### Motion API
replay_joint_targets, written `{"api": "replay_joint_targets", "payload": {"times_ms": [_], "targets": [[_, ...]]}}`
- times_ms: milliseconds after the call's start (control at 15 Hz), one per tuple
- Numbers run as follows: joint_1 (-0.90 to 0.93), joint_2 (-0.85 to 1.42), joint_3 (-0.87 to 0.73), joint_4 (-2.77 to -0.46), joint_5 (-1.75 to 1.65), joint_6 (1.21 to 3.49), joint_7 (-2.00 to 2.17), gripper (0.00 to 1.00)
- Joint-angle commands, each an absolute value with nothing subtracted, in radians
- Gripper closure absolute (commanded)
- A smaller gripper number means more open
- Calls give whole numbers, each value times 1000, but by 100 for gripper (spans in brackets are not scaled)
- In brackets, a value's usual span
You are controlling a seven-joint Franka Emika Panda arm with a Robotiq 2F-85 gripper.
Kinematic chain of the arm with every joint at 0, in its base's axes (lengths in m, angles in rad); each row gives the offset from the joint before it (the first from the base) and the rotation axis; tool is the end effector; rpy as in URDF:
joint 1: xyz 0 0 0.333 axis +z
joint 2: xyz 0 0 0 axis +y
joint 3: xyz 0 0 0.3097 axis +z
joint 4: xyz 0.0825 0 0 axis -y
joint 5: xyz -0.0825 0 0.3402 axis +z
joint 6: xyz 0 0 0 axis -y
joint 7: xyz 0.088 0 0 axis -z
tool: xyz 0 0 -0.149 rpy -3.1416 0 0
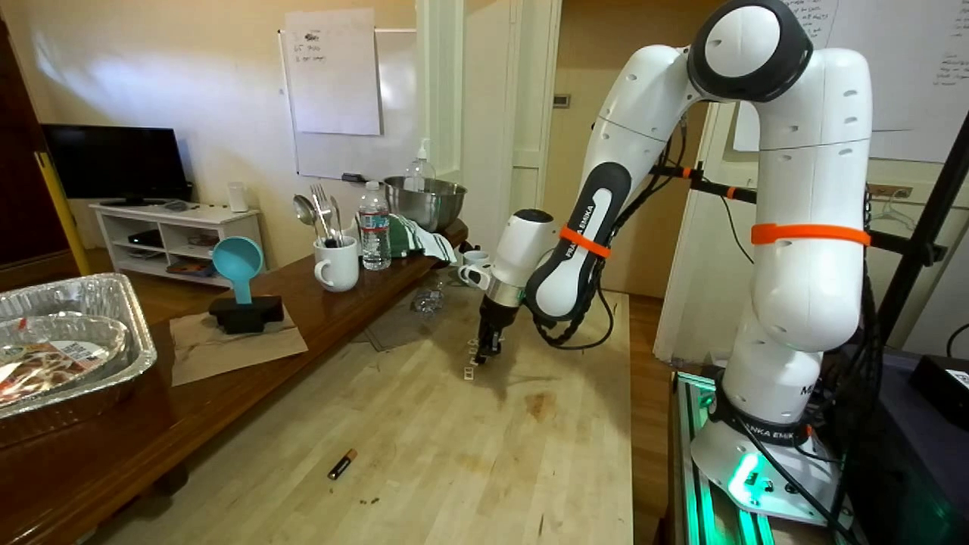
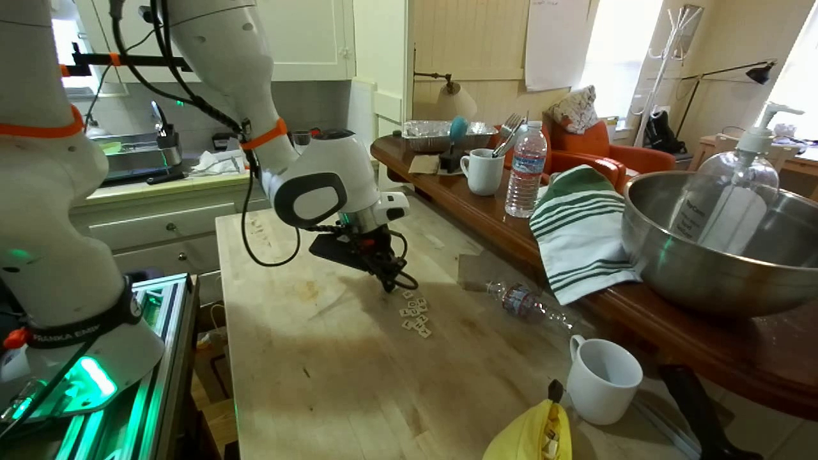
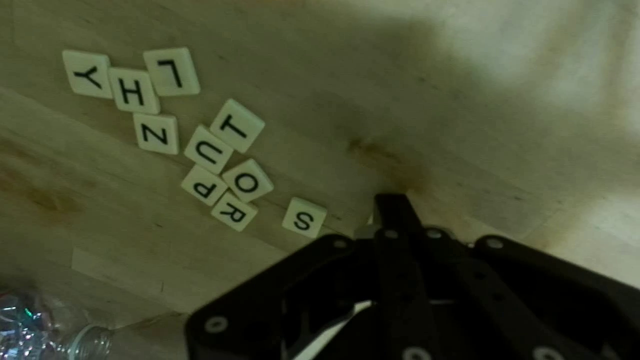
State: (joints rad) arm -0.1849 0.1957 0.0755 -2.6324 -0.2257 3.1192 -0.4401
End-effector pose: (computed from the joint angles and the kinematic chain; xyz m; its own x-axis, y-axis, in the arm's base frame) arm 0.4492 -0.0290 0.2050 0.8173 0.5271 0.2326 0.4994 -0.8495 0.1702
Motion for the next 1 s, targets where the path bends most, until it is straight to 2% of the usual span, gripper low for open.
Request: {"api": "replay_joint_targets", "payload": {"times_ms": [0, 933], "targets": [[-226, 243, 122, -2620, -211, 3098, -484, 100], [-325, 261, 225, -2610, -214, 3104, -588, 100]]}}
